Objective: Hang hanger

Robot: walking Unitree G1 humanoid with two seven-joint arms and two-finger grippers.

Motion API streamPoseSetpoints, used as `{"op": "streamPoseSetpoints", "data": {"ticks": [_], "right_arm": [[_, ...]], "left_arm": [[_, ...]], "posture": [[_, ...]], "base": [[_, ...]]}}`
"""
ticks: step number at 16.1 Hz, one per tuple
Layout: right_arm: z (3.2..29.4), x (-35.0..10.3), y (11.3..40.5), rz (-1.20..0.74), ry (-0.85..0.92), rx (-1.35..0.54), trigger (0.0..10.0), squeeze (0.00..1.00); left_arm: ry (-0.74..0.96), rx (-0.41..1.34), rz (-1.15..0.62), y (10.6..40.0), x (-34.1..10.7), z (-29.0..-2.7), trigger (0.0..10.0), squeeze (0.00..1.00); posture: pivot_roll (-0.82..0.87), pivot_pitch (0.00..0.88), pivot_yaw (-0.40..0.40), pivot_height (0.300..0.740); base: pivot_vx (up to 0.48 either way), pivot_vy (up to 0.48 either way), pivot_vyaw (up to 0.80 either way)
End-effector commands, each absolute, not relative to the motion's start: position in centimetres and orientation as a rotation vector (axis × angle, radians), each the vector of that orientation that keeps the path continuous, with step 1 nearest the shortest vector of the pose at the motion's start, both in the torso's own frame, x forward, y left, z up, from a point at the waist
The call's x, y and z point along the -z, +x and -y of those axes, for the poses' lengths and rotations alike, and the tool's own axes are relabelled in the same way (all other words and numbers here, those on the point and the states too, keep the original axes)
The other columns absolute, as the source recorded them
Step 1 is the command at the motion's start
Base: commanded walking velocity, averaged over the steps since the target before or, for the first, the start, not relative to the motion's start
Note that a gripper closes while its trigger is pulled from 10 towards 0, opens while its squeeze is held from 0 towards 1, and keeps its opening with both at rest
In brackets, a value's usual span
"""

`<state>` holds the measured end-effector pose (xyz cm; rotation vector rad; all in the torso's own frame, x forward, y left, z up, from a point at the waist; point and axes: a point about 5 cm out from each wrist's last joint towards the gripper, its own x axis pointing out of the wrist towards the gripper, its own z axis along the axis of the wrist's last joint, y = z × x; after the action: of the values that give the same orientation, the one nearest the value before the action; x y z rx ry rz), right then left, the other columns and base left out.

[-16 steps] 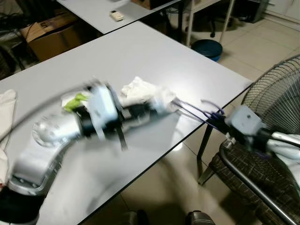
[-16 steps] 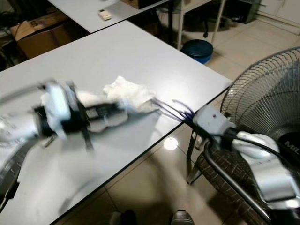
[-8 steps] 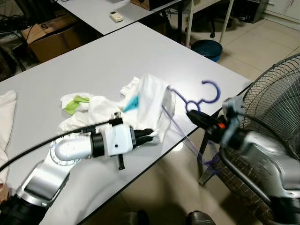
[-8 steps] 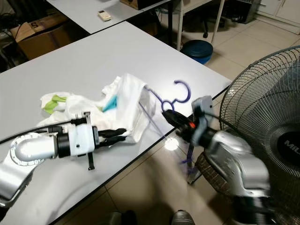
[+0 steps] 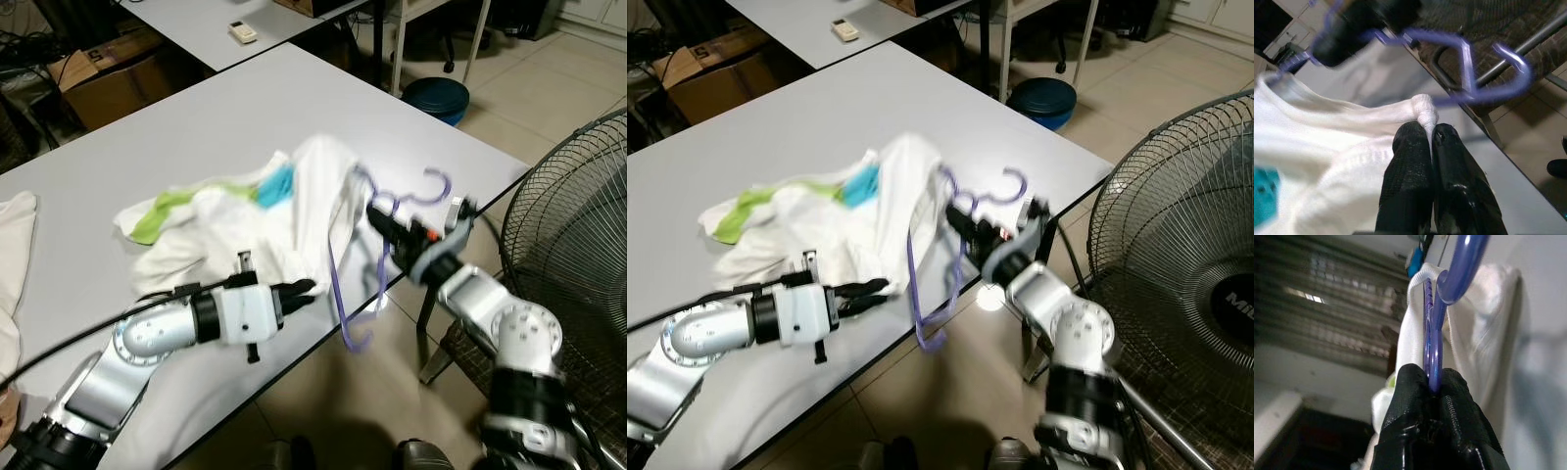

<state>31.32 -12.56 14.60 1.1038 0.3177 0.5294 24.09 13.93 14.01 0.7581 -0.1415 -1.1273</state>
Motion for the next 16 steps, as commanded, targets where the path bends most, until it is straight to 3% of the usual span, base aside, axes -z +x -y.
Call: {"op": "streamPoseSetpoints", "data": {"ticks": [1, 6, 9, 12, 16], "right_arm": [[12.6, -14.9, 31.6, -0.316, 1.156, -0.514, 10.0, 0.00], [12.3, -15.7, 33.0, -0.314, 1.226, -0.460, 10.0, 0.00], [11.8, -16.0, 34.6, -0.257, 1.177, -0.381, 10.0, 0.00], [11.6, -16.5, 35.7, -0.207, 1.274, -0.314, 10.0, 0.00], [10.3, -17.3, 36.2, -0.189, 1.347, -0.363, 10.0, 0.00]], "left_arm": [[0.782, 1.119, 0.126, 23.9, -13.3, -14.6, 0.0, 0.00], [0.776, 1.104, 0.149, 23.0, -12.4, -15.5, 0.0, 0.00], [0.728, 1.153, 0.233, 22.6, -13.3, -14.2, 0.0, 0.00], [0.665, 1.150, 0.265, 22.8, -13.7, -13.2, 0.0, 0.00], [0.685, 1.166, 0.261, 23.5, -13.5, -12.6, 0.0, 0.00]], "posture": [[-0.14, 0.101, 0.172, 0.740], [-0.13, 0.092, 0.172, 0.740], [-0.13, 0.085, 0.178, 0.740], [-0.13, 0.083, 0.180, 0.740], [-0.14, 0.079, 0.184, 0.740]], "base": [[0.000, 0.000, 0.00], [0.000, 0.000, 0.00], [0.000, 0.000, 0.00], [0.000, 0.000, 0.00], [0.000, 0.000, 0.00]]}}
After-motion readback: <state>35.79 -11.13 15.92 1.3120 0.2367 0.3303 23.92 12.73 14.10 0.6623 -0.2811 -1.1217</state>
